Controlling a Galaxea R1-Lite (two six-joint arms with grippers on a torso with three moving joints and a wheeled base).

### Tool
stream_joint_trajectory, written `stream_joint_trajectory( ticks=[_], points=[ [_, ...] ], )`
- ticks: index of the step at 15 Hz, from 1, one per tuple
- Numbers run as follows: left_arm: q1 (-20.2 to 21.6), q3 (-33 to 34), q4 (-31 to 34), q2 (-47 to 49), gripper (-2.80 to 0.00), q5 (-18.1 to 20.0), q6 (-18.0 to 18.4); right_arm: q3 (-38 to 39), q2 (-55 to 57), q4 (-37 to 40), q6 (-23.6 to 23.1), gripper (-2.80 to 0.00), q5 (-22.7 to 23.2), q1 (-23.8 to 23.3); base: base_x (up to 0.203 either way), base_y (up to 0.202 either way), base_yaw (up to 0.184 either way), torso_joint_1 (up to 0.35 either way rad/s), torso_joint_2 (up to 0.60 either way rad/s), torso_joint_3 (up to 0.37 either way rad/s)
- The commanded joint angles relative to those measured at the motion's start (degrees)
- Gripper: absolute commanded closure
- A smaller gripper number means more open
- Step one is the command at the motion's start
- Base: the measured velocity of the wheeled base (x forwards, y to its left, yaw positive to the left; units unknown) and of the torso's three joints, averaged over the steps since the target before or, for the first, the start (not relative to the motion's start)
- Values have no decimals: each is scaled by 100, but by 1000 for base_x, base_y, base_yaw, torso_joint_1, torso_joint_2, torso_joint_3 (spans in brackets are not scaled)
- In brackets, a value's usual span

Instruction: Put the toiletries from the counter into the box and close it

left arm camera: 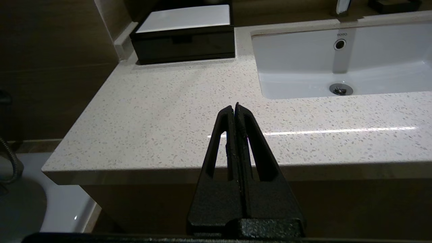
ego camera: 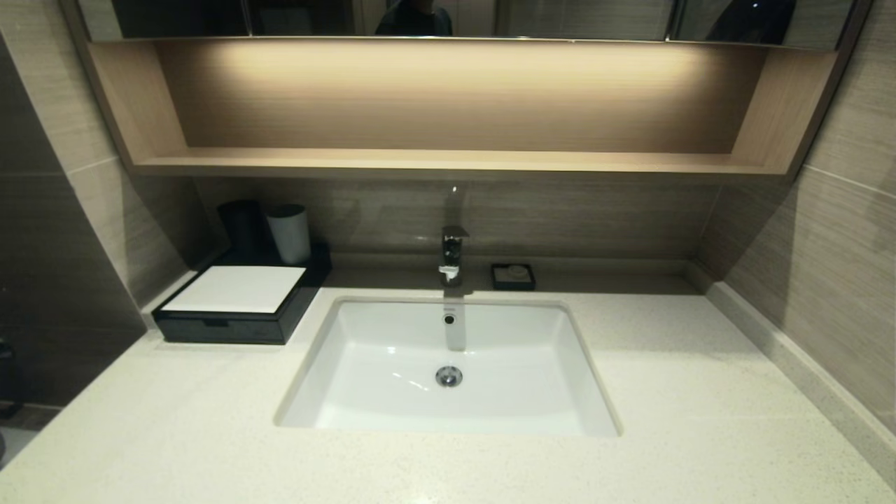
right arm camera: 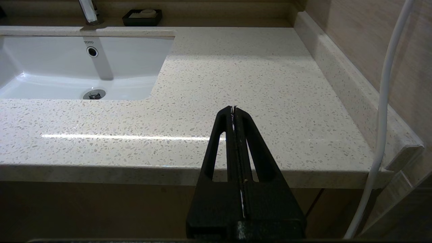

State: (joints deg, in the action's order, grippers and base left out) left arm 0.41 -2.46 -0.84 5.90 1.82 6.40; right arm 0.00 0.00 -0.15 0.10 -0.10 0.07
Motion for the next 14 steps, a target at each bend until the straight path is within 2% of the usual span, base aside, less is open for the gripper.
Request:
stream_joint_trajectory(
  ticks=[1, 10, 14],
  points=[
    [2, 353, -449, 17, 0, -84, 55, 1, -4, -2, -1, 0, 1, 1, 0, 0, 0, 0, 0, 0],
    [2, 360, -451, -28, 0, -85, 45, 9, 0, -2, -1, 0, 1, 1, 0, 0, 0, 0, 0, 0],
    [2, 360, -135, -68, 0, -67, -114, 9, 0, -2, -1, 0, 1, 1, 0, 0, 0, 0, 0, 0]
  ],
)
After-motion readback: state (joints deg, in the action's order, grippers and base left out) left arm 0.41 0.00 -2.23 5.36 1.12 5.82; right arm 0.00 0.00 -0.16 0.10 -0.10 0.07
